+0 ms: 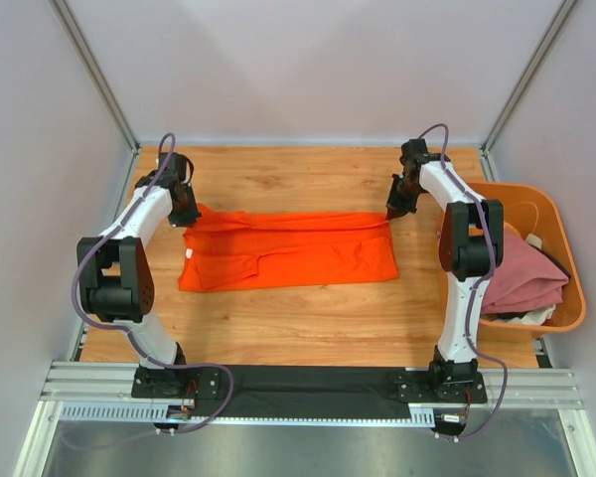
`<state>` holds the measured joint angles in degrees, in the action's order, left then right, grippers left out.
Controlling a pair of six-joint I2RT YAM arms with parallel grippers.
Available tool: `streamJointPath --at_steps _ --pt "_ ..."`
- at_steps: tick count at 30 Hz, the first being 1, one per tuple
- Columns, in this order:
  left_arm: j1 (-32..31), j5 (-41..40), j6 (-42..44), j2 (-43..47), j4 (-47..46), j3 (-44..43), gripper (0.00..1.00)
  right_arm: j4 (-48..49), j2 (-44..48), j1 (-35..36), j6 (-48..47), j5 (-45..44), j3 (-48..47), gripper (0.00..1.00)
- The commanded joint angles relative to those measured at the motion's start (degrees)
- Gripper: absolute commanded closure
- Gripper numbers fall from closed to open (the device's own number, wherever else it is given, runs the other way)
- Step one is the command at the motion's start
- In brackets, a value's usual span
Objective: Fold and stack the t-shirts
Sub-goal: Fold the tshirt
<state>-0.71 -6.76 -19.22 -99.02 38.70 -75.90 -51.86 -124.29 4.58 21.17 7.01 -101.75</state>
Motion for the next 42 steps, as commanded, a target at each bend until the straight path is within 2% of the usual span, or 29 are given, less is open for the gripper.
streamJointPath --at_steps 1,42 --pt "0.36 -1.41 -0.73 2.52 0.33 1.01 1.00 0.70 2.65 -0.27 0.19 -0.50 1.21 1.00" --pt "0.36 3.34 -2.75 5.95 0.24 11.13 1.00 1.76 1.33 -0.27 2.30 0.29 3.14 0.97"
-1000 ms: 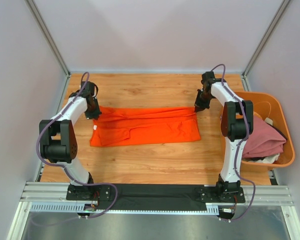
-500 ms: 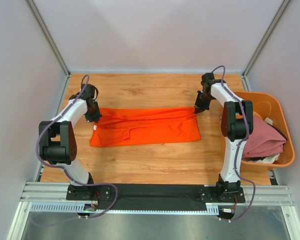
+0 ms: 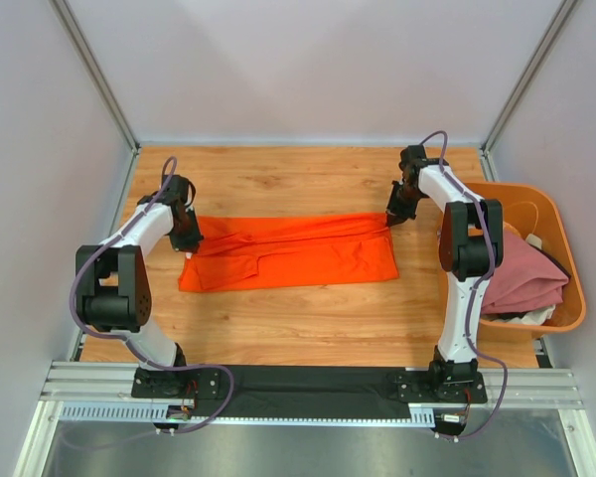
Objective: Fold and stack the t-shirts
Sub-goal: Fold the tshirt
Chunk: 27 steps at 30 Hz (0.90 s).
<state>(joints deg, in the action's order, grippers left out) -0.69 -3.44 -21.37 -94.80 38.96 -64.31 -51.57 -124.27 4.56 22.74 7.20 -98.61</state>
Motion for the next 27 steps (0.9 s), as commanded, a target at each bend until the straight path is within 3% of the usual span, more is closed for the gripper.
streamJointPath --at_steps 1,5,6,8,9,10,14,16,20,27 --pt "0.42 -0.07 -0.69 1.47 0.24 -0.72 1.00 1.47 1.31 -0.25 0.81 0.27 0.26 0.96" --pt "0.34 -0.86 -1.22 1.64 2.52 -1.78 1.00 -0.81 2.10 -0.25 0.81 0.53 -0.27 0.91" --pt "0.34 -1.13 -1.40 3.29 3.39 -2.13 0.94 -1.51 2.62 -0.34 1.25 0.45 -0.18 0.89" --pt "0.34 -1.66 -2.18 6.11 4.98 -1.96 0.82 -3.71 5.51 -0.16 1.86 0.19 1.30 0.76" --pt "0.34 -1.74 -2.45 9.26 5.42 -1.78 0.69 -3.02 8.22 -0.08 1.87 -0.17 2.18 0.70" --pt "0.42 -1.31 -2.80 10.85 6.03 -1.78 0.66 -2.23 9.38 -0.07 1.95 -0.61 2.97 0.60" --pt "0.42 -0.60 -4.21 14.82 5.60 -2.74 0.59 -1.60 9.23 -0.07 0.38 -3.33 -1.64 0.44" --pt "0.34 1.76 -4.04 13.51 3.42 -4.76 0.60 -4.06 5.37 -0.07 0.28 -1.76 -6.23 0.44" --pt "0.34 5.81 -4.12 5.18 2.52 -10.38 0.76 -5.11 0.17 0.97 2.48 1.76 -13.26 0.49" --pt "0.34 8.80 -5.35 -5.65 2.87 -15.58 0.85 -3.63 0.07 2.82 4.68 3.69 -10.38 0.78"
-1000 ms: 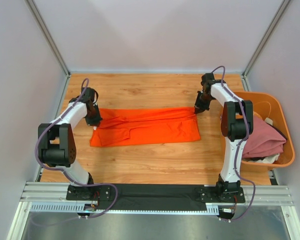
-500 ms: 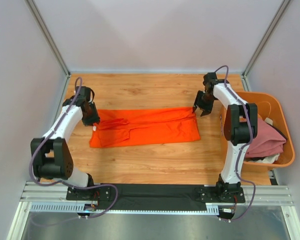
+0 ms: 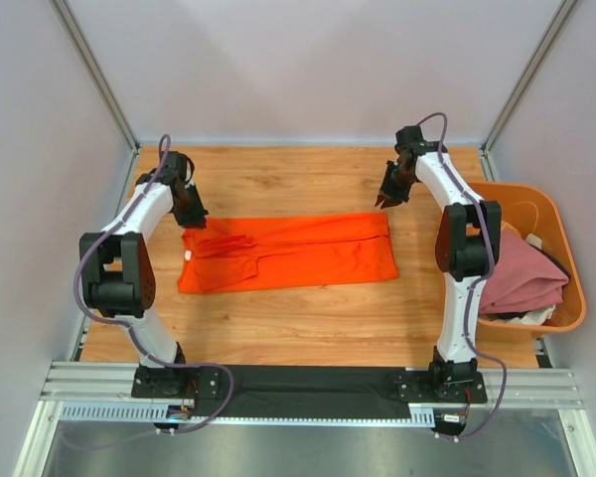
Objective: Fold and stack the t-shirts
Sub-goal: Fold the tshirt
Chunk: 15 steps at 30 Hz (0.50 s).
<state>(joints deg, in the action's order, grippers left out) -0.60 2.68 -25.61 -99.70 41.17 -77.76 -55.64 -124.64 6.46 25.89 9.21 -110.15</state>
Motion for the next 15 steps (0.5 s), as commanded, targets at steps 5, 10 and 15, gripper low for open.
streamJointPath --at_steps 5,10,15 --pt "0.25 3.48 -1.29 -2.86 0.58 -1.17 0.85 2.19 -0.51 0.92 1.00 1.59 4.24 0.89" --pt "0.25 2.07 -0.59 -4.71 1.20 -0.29 0.86 5.01 -4.29 0.92 2.23 1.79 3.72 0.90" --pt "0.25 0.76 0.20 -5.07 0.15 1.46 0.85 8.35 -7.63 0.75 -0.66 -1.91 1.61 0.87"
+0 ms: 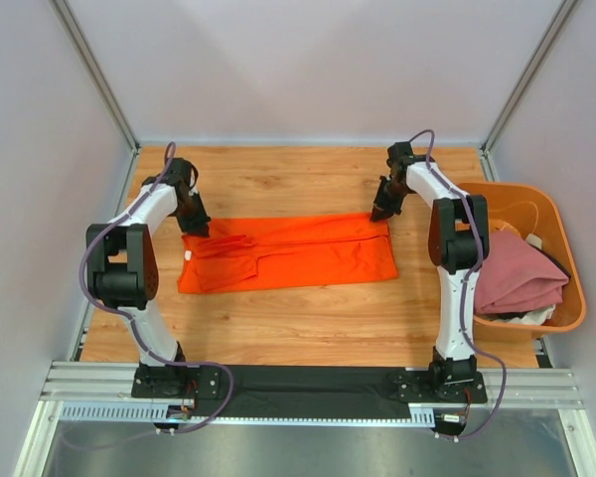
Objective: Fold and stack the t-shirts
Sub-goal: Fold the tshirt
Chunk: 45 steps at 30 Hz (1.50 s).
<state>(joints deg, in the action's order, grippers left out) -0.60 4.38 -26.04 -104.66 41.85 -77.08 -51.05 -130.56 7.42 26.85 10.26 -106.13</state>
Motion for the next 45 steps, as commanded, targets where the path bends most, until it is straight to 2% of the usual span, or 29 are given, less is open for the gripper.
streamJointPath --at_steps 1,4,7,11,15,17,20,21,24,28,31,36,38,40,41,45 --pt "0.25 -1.22 0.82 -0.02 -0.54 1.05 0.85 3.85 -2.41 -0.30 -2.15 -3.66 -2.85 0.86" --pt "0.34 -1.48 1.43 0.33 -0.19 0.97 0.85 5.34 -2.07 -0.39 -4.35 -5.86 -2.33 0.79" --pt "0.25 -1.39 1.87 1.65 -0.01 1.05 0.85 5.70 -0.05 -0.39 -5.84 -6.31 -1.71 0.66" --pt "0.34 1.15 1.17 3.93 -0.53 2.19 0.84 -1.14 3.46 -0.04 -4.97 -5.35 -5.23 0.52" --pt "-0.19 3.52 -0.15 4.21 -2.64 3.86 0.84 -2.56 9.09 0.75 -4.62 -4.56 -1.90 0.44" --pt "-0.63 3.96 -0.76 2.63 -2.91 4.31 0.84 -3.27 10.50 0.67 -4.26 -3.58 0.65 0.47" --pt "-0.72 3.27 -1.20 0.61 -3.26 4.83 0.85 -0.65 11.21 0.14 -3.74 -3.15 5.82 0.72" --pt "-0.80 2.57 -1.20 0.16 -3.00 4.92 0.85 -0.02 11.12 -0.30 -3.21 -2.10 6.97 0.84" --pt "-0.72 0.64 -0.94 -1.51 -1.95 4.83 0.86 2.79 9.98 -2.67 -2.42 -1.47 11.71 0.95" --pt "-0.72 -0.95 -0.50 -1.68 -1.51 4.92 0.86 5.17 7.70 -3.37 -4.44 -4.72 13.75 0.96" --pt "-0.81 -2.09 -0.06 -0.55 0.07 3.96 0.87 3.42 6.20 -3.90 -4.53 -6.30 12.18 0.97" --pt "-1.24 -2.54 0.56 6.56 2.27 3.52 0.86 1.30 13.83 -3.11 -4.27 -7.53 13.67 0.94" --pt "-1.24 -2.10 0.29 9.72 2.71 2.90 0.85 1.04 15.51 -2.50 -3.74 -6.05 11.40 0.93" --pt "-1.24 -1.57 -0.41 10.96 2.11 2.03 0.83 0.86 14.29 -1.36 -3.13 -4.38 8.93 0.86" --pt "-1.24 -0.70 -0.76 10.71 1.06 1.58 0.83 0.69 13.24 -0.92 -2.95 -4.03 5.87 0.77" --pt "-1.24 3.52 -1.99 5.18 -0.01 -3.24 0.83 0.07 5.86 0.14 -1.63 1.85 -1.88 0.71"
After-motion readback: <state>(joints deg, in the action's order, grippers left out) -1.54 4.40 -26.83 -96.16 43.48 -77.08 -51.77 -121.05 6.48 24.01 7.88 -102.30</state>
